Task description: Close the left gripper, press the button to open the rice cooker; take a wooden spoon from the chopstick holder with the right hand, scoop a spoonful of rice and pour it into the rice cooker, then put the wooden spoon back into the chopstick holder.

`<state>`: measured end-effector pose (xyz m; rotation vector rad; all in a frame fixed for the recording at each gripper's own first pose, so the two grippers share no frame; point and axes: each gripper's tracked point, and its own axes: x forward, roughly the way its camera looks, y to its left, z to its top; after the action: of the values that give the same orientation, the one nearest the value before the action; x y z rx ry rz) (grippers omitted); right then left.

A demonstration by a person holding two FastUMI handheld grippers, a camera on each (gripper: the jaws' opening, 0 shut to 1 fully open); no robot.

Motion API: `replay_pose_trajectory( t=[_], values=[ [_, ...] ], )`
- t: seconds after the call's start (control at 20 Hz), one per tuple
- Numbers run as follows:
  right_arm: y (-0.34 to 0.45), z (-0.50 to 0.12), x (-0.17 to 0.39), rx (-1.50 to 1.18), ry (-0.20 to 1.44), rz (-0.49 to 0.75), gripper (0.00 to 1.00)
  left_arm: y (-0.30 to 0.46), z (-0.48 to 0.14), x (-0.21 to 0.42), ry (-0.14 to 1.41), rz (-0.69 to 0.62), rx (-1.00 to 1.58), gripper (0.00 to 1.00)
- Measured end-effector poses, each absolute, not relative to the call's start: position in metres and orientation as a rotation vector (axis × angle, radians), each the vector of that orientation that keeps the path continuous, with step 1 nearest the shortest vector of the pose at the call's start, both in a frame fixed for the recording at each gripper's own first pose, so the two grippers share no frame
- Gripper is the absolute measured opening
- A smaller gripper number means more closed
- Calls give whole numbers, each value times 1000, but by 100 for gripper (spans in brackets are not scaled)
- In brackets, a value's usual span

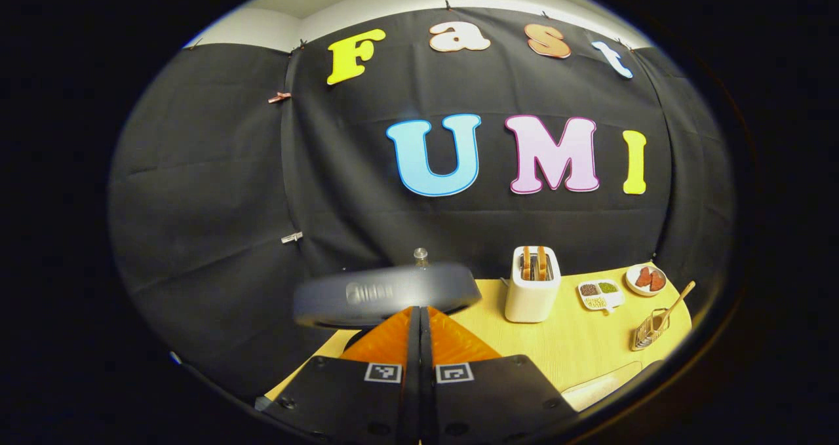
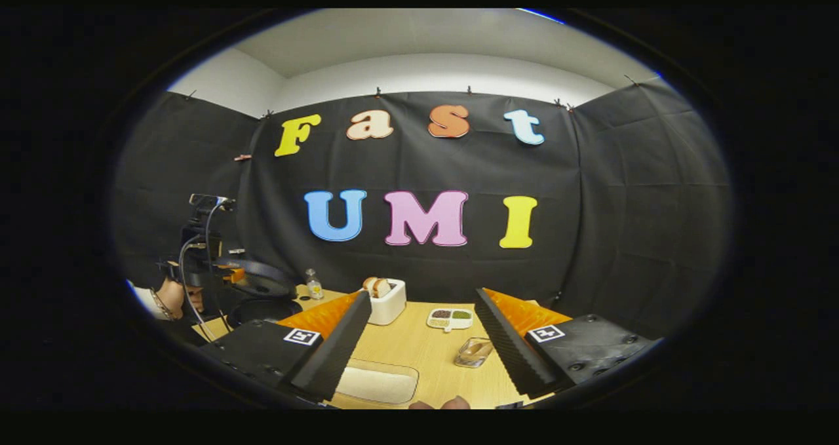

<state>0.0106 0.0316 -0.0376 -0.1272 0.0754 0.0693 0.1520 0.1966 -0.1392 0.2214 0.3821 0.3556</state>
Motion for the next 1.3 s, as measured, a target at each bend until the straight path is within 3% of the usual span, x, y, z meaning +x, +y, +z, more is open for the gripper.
replay_pose_trajectory(
  t=[0.1,0.2,0.7,0.8,0.85,1.0,1.05,1.2,1.25,1.3],
  values=[
    [30,-36,8,-133,69,65,94,191,-127,151,338,354,203,5],
    [28,-36,8,-140,66,61,99,182,-113,146,289,345,189,5],
    [1,-47,24,-114,82,15,99,124,-56,77,130,280,151,5],
    [-8,-52,27,-124,88,3,94,112,-58,65,131,264,144,5],
    [-14,-56,30,-123,93,-1,99,106,-59,62,126,255,132,5],
    [-38,-79,41,-99,140,-22,99,87,-71,50,140,235,94,5],
    [-46,-86,47,-93,151,-23,94,83,-75,47,145,233,93,5],
    [-72,-113,64,-92,204,-16,99,59,-83,39,158,214,76,7],
    [-81,-116,73,-85,208,-17,99,52,-83,38,147,207,75,1],
    [-92,-127,80,-71,230,-18,99,42,-85,37,145,200,78,22]
  ],
)
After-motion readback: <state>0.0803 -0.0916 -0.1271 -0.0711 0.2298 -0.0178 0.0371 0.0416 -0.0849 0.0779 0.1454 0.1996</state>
